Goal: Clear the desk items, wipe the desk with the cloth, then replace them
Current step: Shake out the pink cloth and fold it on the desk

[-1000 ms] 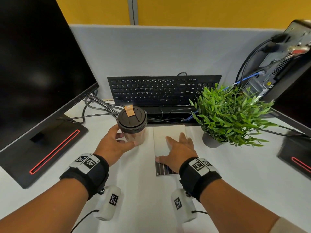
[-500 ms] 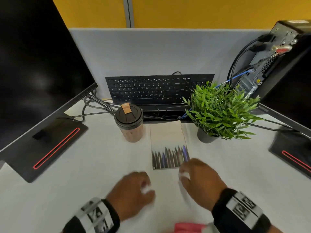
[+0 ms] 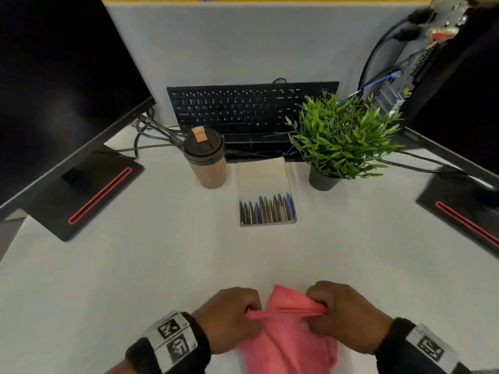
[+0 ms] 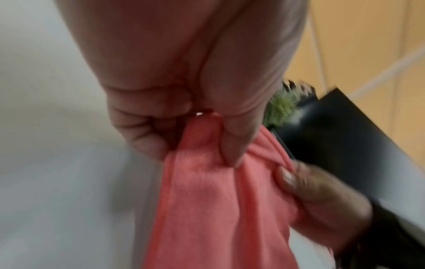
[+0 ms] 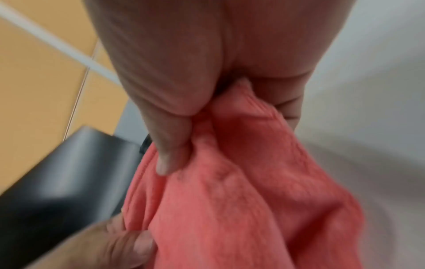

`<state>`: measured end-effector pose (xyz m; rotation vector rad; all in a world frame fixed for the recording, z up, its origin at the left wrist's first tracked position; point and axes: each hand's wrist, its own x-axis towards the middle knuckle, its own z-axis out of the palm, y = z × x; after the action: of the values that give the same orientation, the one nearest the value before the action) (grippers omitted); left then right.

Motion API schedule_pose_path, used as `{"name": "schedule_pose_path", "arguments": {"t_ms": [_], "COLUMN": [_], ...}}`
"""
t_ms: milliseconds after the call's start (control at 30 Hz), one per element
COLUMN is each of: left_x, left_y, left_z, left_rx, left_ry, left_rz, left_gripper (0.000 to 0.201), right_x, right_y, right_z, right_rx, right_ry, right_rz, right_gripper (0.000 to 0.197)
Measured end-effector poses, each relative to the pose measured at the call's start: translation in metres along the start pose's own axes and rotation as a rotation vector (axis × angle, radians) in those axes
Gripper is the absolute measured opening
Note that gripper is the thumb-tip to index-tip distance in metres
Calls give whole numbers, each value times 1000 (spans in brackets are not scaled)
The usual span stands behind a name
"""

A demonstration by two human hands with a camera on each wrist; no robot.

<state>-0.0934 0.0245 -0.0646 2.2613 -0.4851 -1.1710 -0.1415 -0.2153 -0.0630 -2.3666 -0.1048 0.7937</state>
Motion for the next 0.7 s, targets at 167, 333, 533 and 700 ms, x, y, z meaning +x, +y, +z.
{"name": "schedule_pose_path", "arguments": {"t_ms": [167,333,533,700], "left_x": [-13,-11,-27,-52], "left_y": [-6,-20,-41,-34], "left_z": [-23,-40,-42,-38], "left_rx": [-627,-1021,-1219,-1481], "left_ry": [132,431,616,593], "left_rz": [35,-45,-88,120], "left_gripper": [14,22,24,32], "right_x": [1,9,-2,-14], "right_y": [-10,-7,5,-2], "right_z": [-11,-24,-22,-15], "right_rx": [565,700,914,757], "right_ry": [154,192,217,-106], "right_rz": [21,172,294,442], "right_gripper": [25,33,27,24]}}
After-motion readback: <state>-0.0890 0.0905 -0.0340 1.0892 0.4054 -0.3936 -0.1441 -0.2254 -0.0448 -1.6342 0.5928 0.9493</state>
